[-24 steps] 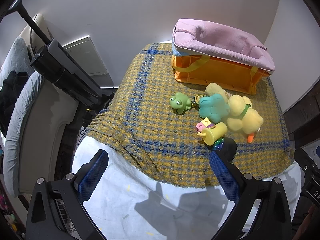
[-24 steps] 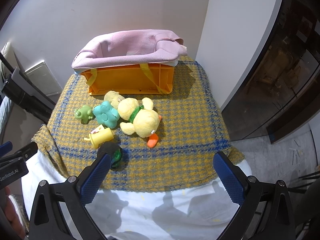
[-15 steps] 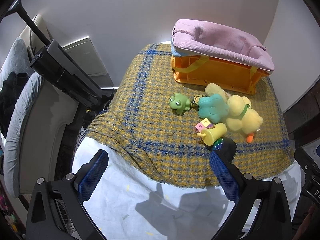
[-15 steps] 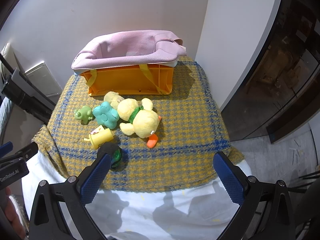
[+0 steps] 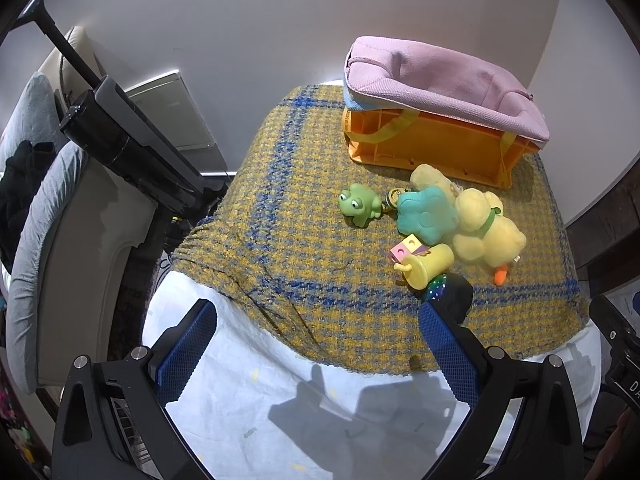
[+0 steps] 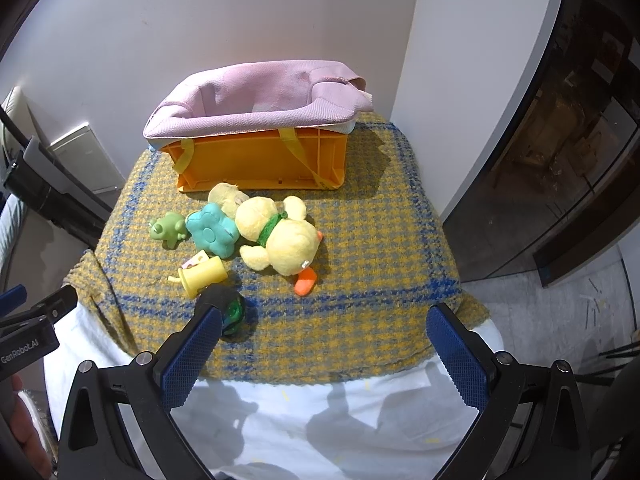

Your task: Organize objects

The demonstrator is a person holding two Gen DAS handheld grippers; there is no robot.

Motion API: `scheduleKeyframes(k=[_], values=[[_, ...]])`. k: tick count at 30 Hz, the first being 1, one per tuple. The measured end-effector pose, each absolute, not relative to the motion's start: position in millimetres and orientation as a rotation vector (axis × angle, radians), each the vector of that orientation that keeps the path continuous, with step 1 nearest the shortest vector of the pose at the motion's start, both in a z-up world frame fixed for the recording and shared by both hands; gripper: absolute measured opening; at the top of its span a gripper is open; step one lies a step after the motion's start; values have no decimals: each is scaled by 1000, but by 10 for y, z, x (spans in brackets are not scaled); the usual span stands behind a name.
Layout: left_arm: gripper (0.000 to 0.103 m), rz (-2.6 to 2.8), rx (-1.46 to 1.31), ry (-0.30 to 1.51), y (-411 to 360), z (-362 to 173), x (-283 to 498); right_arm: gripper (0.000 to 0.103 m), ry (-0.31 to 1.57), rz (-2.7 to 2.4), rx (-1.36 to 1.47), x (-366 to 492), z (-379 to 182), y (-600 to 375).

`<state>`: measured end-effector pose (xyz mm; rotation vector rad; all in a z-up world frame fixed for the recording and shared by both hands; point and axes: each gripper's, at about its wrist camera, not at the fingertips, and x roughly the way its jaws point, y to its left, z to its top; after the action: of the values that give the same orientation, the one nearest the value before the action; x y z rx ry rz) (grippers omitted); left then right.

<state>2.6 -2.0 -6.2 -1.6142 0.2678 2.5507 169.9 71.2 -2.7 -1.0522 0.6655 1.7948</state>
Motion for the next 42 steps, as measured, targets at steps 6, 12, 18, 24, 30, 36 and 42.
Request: scheduleKeyframes(k=[6, 12, 18, 24, 30, 36, 42], values=[[103, 2544, -1607, 275, -19, -67, 34, 102, 667, 1794, -1052, 1699, -27, 709], [103, 2504, -1581, 315, -20, -73, 30, 102, 667, 1793, -1052, 1702, -29, 713], [103, 2494, -1576, 325, -18, -77, 25, 102, 667, 1793, -1051, 1695, -24, 712], [103, 2489, -1572, 330, -19, -78, 27, 102, 669, 1792, -1052, 1689, -20, 713], [103, 2467, -1556, 348, -11, -97, 38, 102, 670, 1791, -1051, 1687, -16, 715], [103, 2440, -1529, 363, 59, -123, 41, 102, 674, 1782, -1045, 1718, -82, 716], [103, 2404, -1503, 376, 131, -150, 44, 102, 680, 1778, -1041, 1741, -133, 738]])
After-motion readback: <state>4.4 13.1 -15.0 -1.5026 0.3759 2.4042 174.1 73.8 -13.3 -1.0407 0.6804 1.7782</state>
